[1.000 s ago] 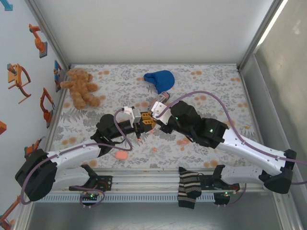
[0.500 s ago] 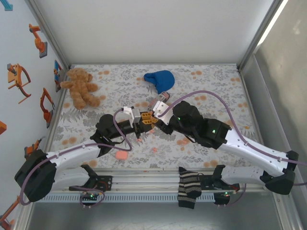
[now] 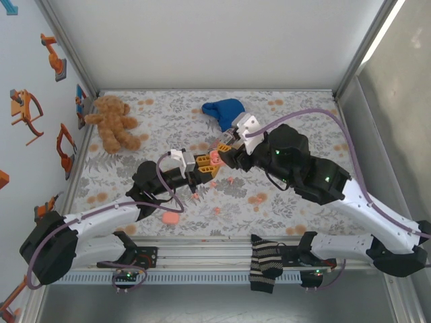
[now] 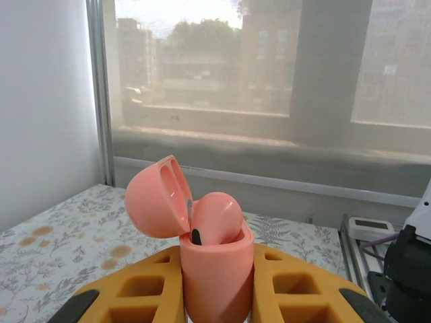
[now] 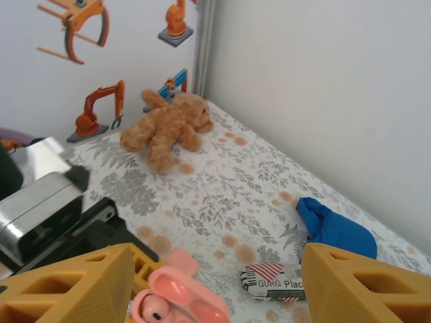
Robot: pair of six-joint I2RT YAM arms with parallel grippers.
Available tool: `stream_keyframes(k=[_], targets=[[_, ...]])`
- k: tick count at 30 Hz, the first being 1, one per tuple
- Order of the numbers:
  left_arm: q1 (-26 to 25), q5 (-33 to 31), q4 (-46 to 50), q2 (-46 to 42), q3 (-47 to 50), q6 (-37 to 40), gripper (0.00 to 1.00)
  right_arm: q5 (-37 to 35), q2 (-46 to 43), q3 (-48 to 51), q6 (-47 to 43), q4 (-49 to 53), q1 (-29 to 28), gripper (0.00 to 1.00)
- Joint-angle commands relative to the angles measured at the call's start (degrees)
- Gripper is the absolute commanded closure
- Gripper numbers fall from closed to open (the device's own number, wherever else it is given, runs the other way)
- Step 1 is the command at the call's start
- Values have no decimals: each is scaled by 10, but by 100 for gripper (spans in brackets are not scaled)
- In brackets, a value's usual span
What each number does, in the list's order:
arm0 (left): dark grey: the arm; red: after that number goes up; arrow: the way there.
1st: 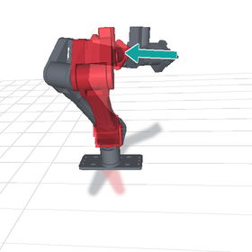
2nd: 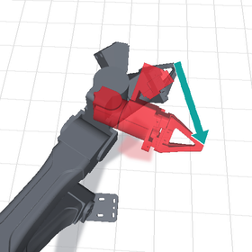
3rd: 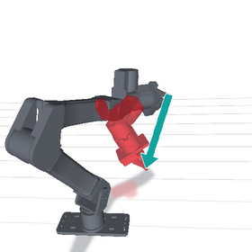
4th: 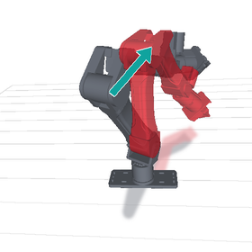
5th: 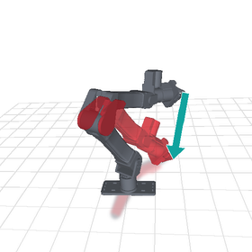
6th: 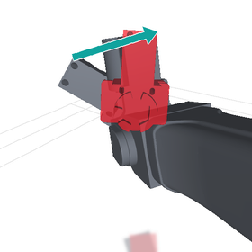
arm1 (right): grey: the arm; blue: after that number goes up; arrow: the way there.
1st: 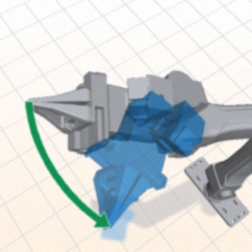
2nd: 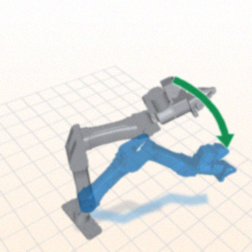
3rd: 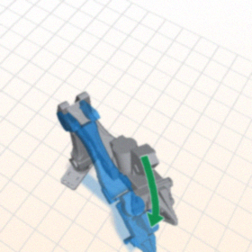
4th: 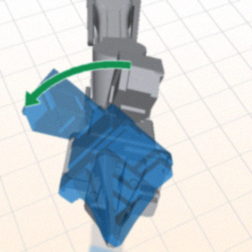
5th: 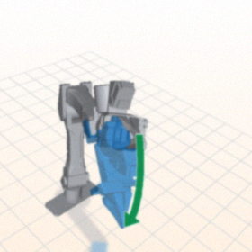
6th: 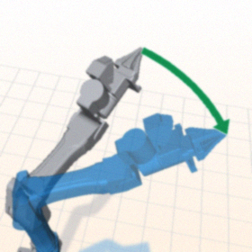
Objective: Insert the wireless bluetooth earbuds into the charging case
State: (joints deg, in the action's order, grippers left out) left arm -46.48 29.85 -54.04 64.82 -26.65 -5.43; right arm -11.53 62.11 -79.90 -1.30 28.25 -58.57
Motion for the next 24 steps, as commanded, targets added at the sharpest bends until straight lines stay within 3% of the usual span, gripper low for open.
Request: stream_keyframes(k=[1, 10, 17, 24], targets=[[-3, 0, -17, -27, -4, 16, 100, -2, -4, -22, 73, 51, 37, 33], [-3, -14, 86, -122, -3, 67, 100, 111, -16, 4, 166, 165, 218, 32], [-3, -32, 163, -204, 0, 100, 100, 200, -10, 75, 197, 203, 305, 32], [-3, -33, 198, -258, -4, 120, 100, 256, 42, 131, 209, 260, 351, 35]])
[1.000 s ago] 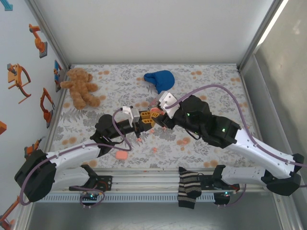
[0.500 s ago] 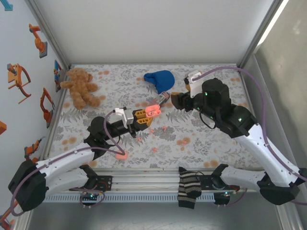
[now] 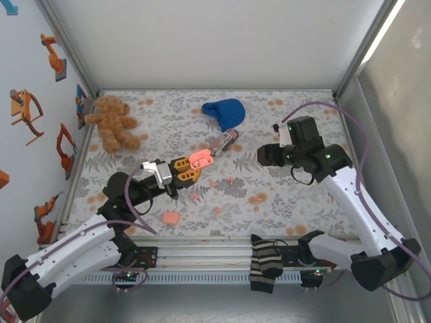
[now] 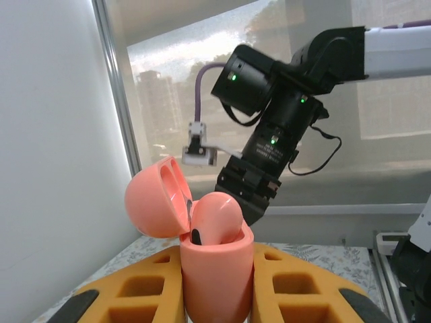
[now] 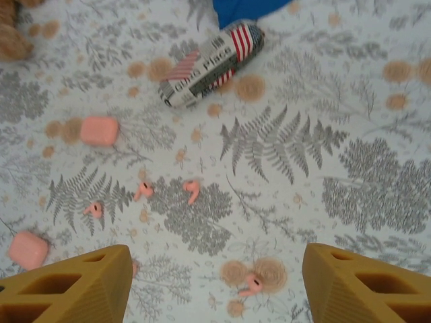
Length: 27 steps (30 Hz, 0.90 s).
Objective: Insert the wireless bluetooth earbuds into the charging case
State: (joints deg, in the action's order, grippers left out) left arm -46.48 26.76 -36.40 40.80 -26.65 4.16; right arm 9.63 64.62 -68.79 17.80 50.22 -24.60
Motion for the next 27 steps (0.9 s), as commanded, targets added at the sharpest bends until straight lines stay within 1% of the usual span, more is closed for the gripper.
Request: stream_keyframes(k=[1, 6, 13, 20, 27], targets=[[-3, -2, 27, -22, -5, 26, 100, 51, 22, 29, 18, 43, 12, 36], [-3, -1, 37, -35, -6, 35, 100, 54, 50, 76, 31, 48, 14, 37], [-3, 4, 39, -38, -1, 36, 100, 67, 93, 121, 28, 42, 15, 44], [-3, 4, 36, -50, 12, 32, 100, 69, 127, 172, 28, 7, 15, 52], [-3, 8, 26, -58, 14, 20, 100, 78, 163, 204, 34, -38, 14, 55]])
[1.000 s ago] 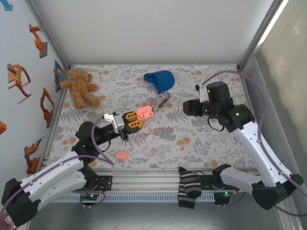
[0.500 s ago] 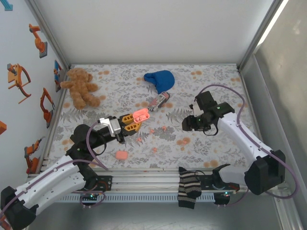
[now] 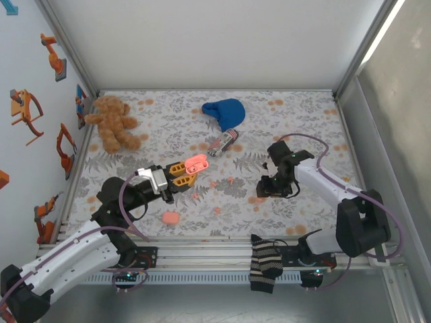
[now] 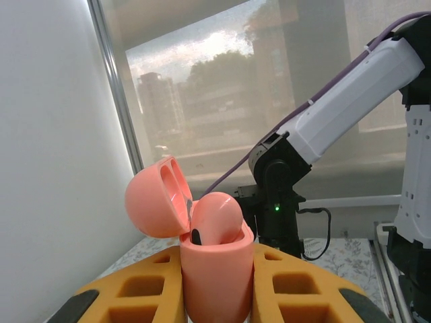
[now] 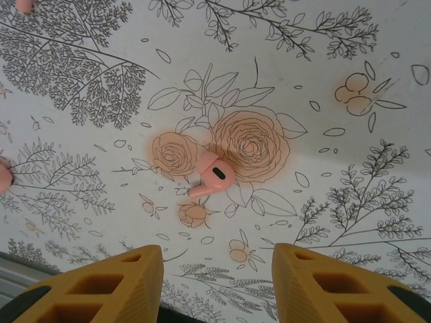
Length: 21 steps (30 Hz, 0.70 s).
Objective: Insert the wireless bluetooth earbuds into the charging case
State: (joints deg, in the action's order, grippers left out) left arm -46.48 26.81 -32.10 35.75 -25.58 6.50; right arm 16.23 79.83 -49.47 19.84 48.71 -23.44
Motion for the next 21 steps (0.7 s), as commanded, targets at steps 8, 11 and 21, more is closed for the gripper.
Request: stream_keyframes(k=[8, 11, 21], targets=[[-3, 5, -18, -6, 4, -7, 100, 8, 57, 13, 14, -52, -8, 58], [-3, 5, -17, -6, 4, -7, 100, 1, 74, 9, 13, -58, -17, 59], [-3, 0, -5, -11, 4, -8, 100, -6, 102, 10, 20, -82, -30, 61]])
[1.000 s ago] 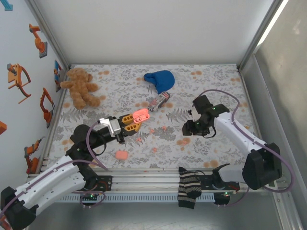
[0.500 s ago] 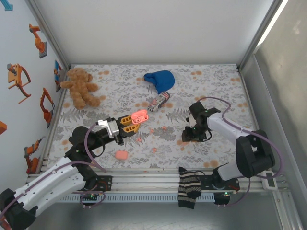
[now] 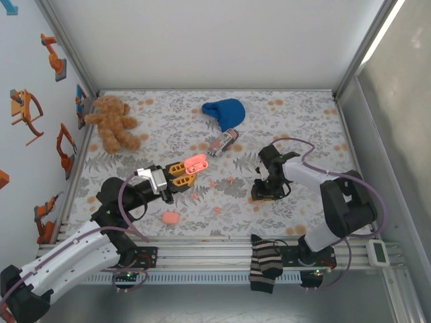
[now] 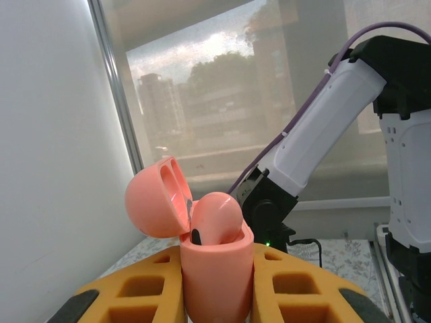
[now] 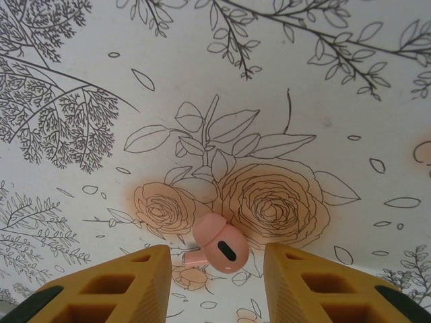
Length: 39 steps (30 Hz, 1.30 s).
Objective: Insert the wireless bluetooth earbuds into the charging case
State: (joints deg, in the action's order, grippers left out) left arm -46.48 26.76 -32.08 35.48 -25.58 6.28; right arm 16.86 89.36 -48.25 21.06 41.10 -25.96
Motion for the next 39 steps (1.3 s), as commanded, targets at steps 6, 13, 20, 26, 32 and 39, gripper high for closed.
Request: stream_keyframes(k=[6, 13, 20, 26, 32, 39], targets=[[-3, -3, -2, -11, 5, -6, 100, -18, 18, -5, 9, -6, -10, 62], [-3, -7, 7, -19, 5, -4, 100, -24, 26, -6, 9, -8, -14, 65], [-3, -9, 15, -24, 6, -4, 100, -24, 35, -8, 10, -13, -20, 70], [-3, -14, 21, -27, 6, -2, 100, -36, 27, -12, 10, -9, -26, 73], [-3, -15, 22, -26, 6, -2, 100, -46, 19, -21, 3, 4, -29, 73], [-4, -21, 27, -26, 7, -3, 100, -63, -9, -32, -8, 22, -32, 74]])
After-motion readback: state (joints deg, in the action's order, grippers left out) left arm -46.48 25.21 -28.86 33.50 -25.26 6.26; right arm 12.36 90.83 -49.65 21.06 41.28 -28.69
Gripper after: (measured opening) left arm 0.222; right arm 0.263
